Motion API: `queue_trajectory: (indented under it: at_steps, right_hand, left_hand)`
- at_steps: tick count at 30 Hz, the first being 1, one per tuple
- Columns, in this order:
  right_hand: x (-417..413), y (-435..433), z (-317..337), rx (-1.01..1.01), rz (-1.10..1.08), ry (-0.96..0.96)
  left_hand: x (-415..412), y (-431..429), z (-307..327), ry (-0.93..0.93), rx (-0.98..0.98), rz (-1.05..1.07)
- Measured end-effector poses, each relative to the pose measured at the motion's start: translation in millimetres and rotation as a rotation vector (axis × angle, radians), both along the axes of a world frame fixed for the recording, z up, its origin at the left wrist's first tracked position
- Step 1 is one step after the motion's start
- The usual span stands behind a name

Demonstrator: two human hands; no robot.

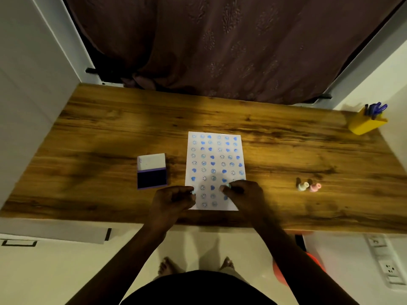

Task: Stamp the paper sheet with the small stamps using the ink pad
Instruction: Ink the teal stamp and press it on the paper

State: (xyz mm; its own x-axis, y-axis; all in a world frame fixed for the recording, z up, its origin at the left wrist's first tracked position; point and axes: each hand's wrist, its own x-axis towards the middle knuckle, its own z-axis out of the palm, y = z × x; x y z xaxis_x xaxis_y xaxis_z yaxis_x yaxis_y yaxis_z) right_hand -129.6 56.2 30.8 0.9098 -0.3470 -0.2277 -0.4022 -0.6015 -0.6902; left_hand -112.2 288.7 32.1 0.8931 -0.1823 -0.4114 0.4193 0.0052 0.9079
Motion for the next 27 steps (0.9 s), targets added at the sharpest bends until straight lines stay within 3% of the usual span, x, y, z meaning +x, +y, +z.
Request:
queue_trajectory:
  at_steps: [3, 5, 22, 27]
  right_hand:
    - [-7.4, -10.6, 18.8, 0.546, -0.184, -0.049]
    - [-16.3, -16.5, 27.5, 0.682, -0.160, -0.055]
    - [-50.0, -86.2, 53.5, 0.647, 0.038, -0.093]
    - [-55.8, -105.4, 48.2, 0.752, 0.038, -0.074]
  left_hand:
    - [-2.3, -14.8, 3.9, 0.011, -0.063, -0.027]
    - [-3.6, -29.7, 8.1, 0.008, -0.092, -0.049]
    - [-12.4, -125.5, 31.7, -0.089, -0.068, -0.177]
    - [-16.6, -140.8, 28.6, -0.091, -0.034, -0.200]
